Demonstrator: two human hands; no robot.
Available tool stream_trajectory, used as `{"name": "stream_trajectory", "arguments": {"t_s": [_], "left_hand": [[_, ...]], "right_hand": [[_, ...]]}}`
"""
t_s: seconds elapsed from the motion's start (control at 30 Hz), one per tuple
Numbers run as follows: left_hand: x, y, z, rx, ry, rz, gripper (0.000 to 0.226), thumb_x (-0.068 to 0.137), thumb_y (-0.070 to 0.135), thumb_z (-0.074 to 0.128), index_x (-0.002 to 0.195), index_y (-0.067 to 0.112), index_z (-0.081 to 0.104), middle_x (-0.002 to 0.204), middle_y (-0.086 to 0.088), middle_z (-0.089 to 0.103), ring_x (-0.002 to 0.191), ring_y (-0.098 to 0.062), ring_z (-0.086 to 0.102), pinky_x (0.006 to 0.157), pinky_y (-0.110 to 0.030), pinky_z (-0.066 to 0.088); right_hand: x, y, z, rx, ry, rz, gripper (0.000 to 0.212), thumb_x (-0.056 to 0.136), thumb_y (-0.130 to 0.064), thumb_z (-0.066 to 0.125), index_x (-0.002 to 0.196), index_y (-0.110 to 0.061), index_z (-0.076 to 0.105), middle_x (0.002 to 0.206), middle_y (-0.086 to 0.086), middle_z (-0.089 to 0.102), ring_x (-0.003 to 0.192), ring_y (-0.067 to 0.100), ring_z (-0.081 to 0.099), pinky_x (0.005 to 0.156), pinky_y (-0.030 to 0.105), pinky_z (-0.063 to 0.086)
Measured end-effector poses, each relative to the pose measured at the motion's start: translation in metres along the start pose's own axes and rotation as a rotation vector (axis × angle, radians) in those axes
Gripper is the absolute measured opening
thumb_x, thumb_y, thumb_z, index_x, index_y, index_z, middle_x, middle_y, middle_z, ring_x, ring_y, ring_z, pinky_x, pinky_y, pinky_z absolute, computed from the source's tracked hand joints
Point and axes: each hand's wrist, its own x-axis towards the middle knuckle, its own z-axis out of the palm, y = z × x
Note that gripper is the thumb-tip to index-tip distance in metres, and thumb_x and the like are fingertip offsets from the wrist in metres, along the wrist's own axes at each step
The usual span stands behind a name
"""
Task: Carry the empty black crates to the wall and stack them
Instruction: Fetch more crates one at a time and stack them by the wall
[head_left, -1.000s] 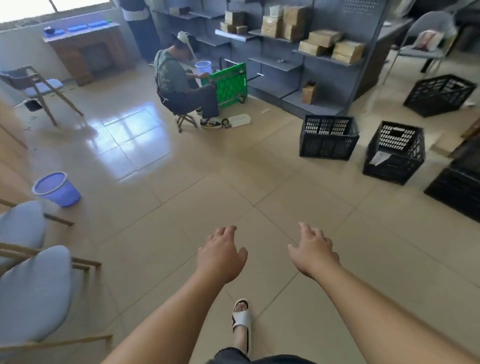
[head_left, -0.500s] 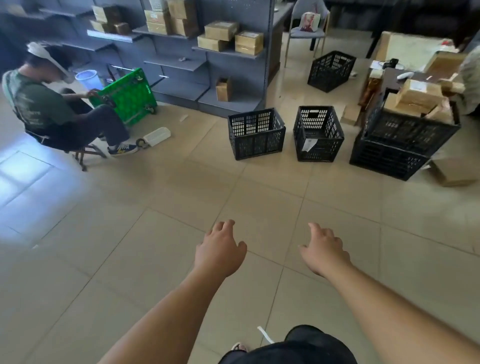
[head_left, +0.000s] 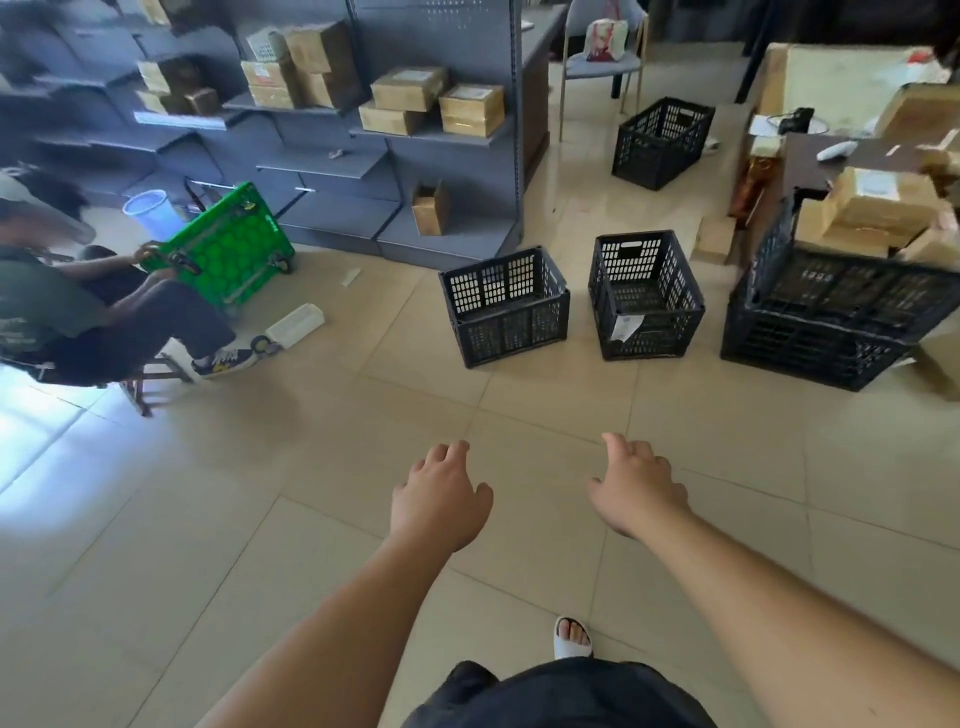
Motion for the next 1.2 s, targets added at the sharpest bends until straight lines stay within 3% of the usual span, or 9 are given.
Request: {"name": "stream_trajectory", "arguments": {"t_s": [0.37, 0.73, 1.03, 1.2], "left_hand": [[0.196, 0.009, -0.054, -0.081, -0.034, -0.101, 0.063, 0.096, 0.046, 0.047, 0.154, 0.029, 0.03, 0.154, 0.002, 0.039, 0.137, -0.027, 0.043, 0.101, -0.046, 0.043], [0.426, 0.01, -0.161, -0.004, -0.061, 0.007, 0.063, 0.097, 0.043, 0.046, 0.155, 0.026, 0.029, 0.154, -0.002, 0.04, 0.136, -0.029, 0.043, 0.102, -0.047, 0.045], [0.58, 0.067, -0.19, 0.027, -0.114, 0.039, 0.057, 0.095, 0.043, 0.046, 0.148, 0.027, 0.035, 0.148, -0.001, 0.045, 0.131, -0.029, 0.048, 0.098, -0.047, 0.047], [0.67, 0.116, -0.206, -0.01, -0.083, -0.018, 0.05, 0.096, 0.047, 0.046, 0.142, 0.028, 0.04, 0.14, -0.001, 0.05, 0.124, -0.028, 0.052, 0.094, -0.047, 0.049]], "right_hand": [[0.189, -0.089, -0.056, -0.064, -0.067, -0.036, 0.058, 0.096, -0.044, 0.043, 0.149, -0.031, 0.024, 0.146, 0.003, 0.033, 0.13, 0.029, 0.034, 0.099, 0.045, 0.037], [0.362, -0.193, -0.122, -0.025, 0.003, 0.046, 0.056, 0.096, -0.038, 0.044, 0.149, -0.03, 0.026, 0.144, 0.003, 0.036, 0.127, 0.029, 0.036, 0.095, 0.044, 0.039], [0.508, -0.2, -0.179, 0.009, -0.002, 0.13, 0.052, 0.095, -0.037, 0.044, 0.144, -0.029, 0.031, 0.144, 0.002, 0.038, 0.127, 0.028, 0.039, 0.092, 0.043, 0.039], [0.618, -0.206, -0.218, -0.025, -0.028, 0.051, 0.053, 0.095, -0.035, 0.048, 0.144, -0.024, 0.032, 0.14, 0.007, 0.041, 0.125, 0.03, 0.041, 0.094, 0.043, 0.045]]}}
